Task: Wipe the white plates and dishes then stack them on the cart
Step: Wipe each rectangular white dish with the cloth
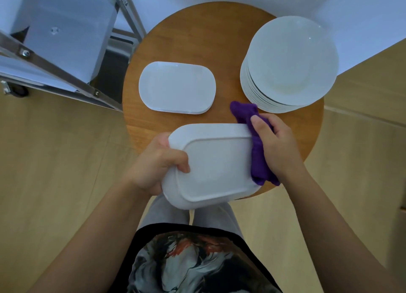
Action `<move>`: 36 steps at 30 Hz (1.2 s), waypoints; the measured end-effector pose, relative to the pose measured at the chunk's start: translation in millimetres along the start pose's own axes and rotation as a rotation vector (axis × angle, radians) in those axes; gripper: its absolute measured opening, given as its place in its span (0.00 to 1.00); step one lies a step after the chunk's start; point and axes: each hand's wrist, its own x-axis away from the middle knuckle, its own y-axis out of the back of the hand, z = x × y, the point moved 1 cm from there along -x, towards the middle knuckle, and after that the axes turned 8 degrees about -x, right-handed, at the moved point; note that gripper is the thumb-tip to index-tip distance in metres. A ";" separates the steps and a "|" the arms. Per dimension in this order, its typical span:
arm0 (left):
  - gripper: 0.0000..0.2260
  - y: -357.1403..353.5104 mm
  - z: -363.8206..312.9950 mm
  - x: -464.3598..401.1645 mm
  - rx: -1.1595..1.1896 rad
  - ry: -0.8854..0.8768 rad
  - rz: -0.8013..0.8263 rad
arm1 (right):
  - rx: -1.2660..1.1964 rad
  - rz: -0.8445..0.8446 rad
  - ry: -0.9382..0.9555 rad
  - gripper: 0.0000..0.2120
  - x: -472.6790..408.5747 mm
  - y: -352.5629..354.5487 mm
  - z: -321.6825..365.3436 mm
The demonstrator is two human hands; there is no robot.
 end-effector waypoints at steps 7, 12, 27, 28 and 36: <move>0.22 -8.0 8.4 -4.2 0.143 -0.042 -0.129 | -0.237 -0.216 -0.257 0.11 0.8 -2.2 -14.2; 0.22 -22.3 16.0 -9.2 0.217 -0.097 -0.267 | -0.531 -0.391 -0.368 0.05 8.7 -15.3 -18.9; 0.25 -15.0 24.5 -11.7 0.369 0.237 0.040 | -0.281 0.077 -0.186 0.16 0.7 6.8 11.2; 0.26 -16.4 22.6 -16.1 0.374 0.250 0.028 | -0.197 0.101 -0.156 0.17 -0.7 4.1 14.8; 0.21 -20.3 15.1 -30.9 0.459 0.057 -0.158 | 0.205 -0.102 -0.050 0.29 17.0 -17.3 19.4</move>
